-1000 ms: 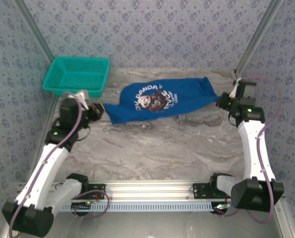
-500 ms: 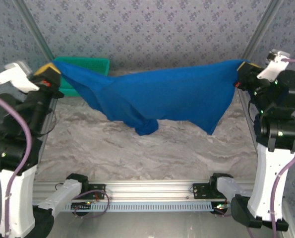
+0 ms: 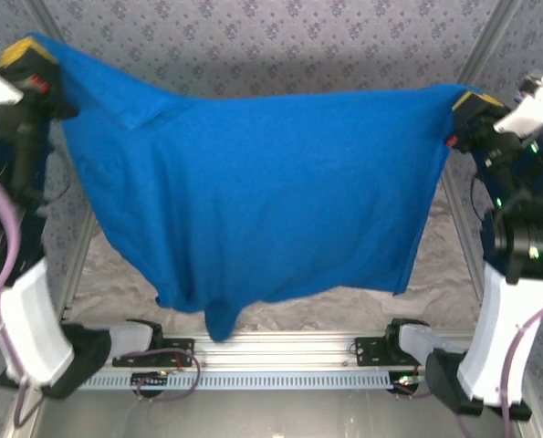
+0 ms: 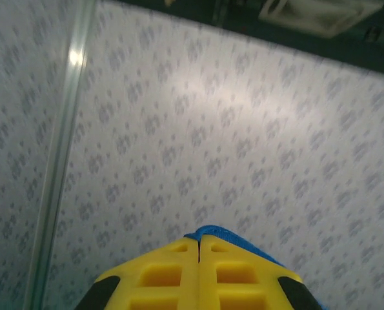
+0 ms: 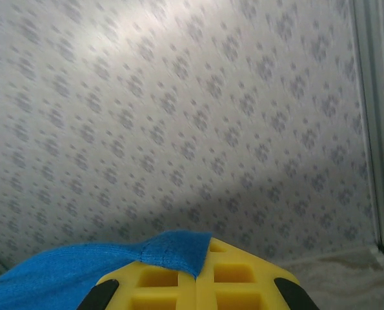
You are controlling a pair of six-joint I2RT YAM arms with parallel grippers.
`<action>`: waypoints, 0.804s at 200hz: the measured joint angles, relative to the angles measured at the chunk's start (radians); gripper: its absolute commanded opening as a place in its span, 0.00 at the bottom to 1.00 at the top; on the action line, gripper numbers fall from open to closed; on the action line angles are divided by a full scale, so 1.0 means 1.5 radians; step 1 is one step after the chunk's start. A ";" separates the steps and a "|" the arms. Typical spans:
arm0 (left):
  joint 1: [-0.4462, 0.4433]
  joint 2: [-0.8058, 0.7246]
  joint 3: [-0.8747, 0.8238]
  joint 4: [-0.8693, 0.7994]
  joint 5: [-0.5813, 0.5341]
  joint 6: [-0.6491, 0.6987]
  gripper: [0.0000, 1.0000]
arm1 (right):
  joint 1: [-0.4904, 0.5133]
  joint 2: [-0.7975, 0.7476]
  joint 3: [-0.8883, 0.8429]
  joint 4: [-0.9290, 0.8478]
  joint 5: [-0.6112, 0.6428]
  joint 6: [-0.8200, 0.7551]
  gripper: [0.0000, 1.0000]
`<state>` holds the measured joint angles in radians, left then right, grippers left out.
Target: Fold the inside-out t-shirt
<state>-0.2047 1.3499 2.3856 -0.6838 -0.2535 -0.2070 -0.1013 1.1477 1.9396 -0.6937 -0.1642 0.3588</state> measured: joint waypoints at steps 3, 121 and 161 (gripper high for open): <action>0.005 0.019 0.012 -0.007 0.003 0.001 0.00 | 0.000 0.013 0.000 0.001 0.001 0.001 0.00; 0.098 0.257 0.273 -0.135 0.166 -0.047 0.00 | 0.040 0.231 0.262 0.006 -0.059 0.018 0.00; 0.099 0.124 0.226 -0.130 0.197 -0.055 0.00 | 0.057 0.136 0.188 -0.040 -0.058 -0.007 0.00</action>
<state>-0.0559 1.5352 2.7243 -0.8795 0.0414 -0.2897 -0.0151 1.3521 2.2223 -0.7544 -0.2512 0.3489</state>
